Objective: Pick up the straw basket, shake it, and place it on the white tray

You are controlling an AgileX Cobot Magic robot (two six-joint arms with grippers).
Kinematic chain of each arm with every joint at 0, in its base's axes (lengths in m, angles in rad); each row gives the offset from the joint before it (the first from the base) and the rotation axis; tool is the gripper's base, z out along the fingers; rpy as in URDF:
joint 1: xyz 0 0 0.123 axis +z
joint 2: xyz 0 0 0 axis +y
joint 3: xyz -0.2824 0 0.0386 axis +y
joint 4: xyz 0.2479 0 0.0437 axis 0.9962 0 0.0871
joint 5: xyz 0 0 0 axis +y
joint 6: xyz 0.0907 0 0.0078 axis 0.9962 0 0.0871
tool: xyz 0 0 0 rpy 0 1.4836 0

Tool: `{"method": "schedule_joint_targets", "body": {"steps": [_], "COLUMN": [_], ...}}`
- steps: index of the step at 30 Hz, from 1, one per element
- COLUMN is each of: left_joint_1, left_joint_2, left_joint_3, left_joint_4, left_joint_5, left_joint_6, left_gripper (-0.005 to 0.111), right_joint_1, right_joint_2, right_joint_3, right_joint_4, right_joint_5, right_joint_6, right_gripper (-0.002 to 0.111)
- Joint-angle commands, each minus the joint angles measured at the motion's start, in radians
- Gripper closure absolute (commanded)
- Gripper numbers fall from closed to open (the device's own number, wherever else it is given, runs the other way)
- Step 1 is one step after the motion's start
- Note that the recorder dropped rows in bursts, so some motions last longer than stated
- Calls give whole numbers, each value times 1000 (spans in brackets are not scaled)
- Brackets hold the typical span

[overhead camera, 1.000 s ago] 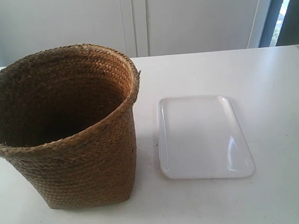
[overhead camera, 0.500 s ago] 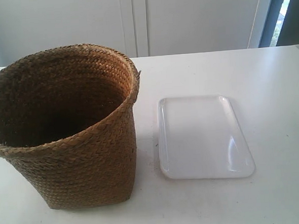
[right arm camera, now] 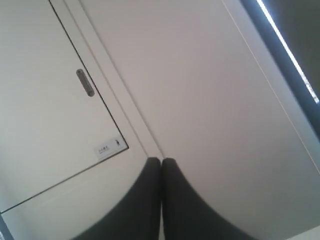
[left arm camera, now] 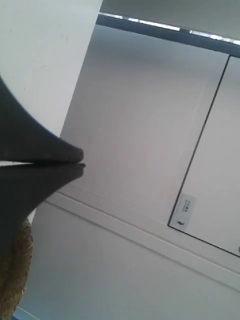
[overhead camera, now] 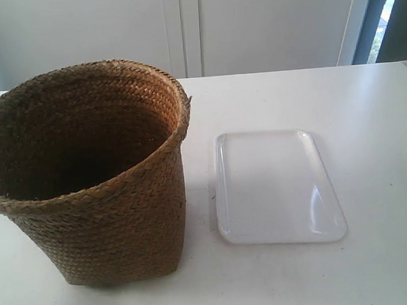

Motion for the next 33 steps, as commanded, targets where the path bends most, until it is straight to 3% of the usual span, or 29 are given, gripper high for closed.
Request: {"method": "schedule_joint_targets", "body": {"steps": [1, 5, 13, 17, 24, 33], "left_joint_1": [2, 2, 2, 2, 2, 2], "left_joint_2": [208, 388, 673, 729, 738, 764], "left_joint_3": [-186, -364, -763, -917, -1095, -1123], "left_joint_4": [-14, -5, 200, 166, 176, 229], "left_joint_5": [119, 297, 941, 1116, 1313, 1543], "left_joint_6": [63, 70, 87, 87, 95, 113], "left_gripper": [107, 107, 107, 107, 107, 107], "right_joint_1": [-4, -4, -4, 18, 84, 194], "right_joint_2": [234, 440, 643, 654, 682, 803], "right_joint_3": [-236, -453, -816, -901, -935, -935], "right_joint_4": [-69, -87, 9, 106, 94, 120], "right_joint_5": [203, 509, 1148, 1254, 1380, 1552], "right_joint_6": [-72, -137, -325, -509, -525, -456], "right_gripper": [108, 108, 108, 108, 108, 108]}}
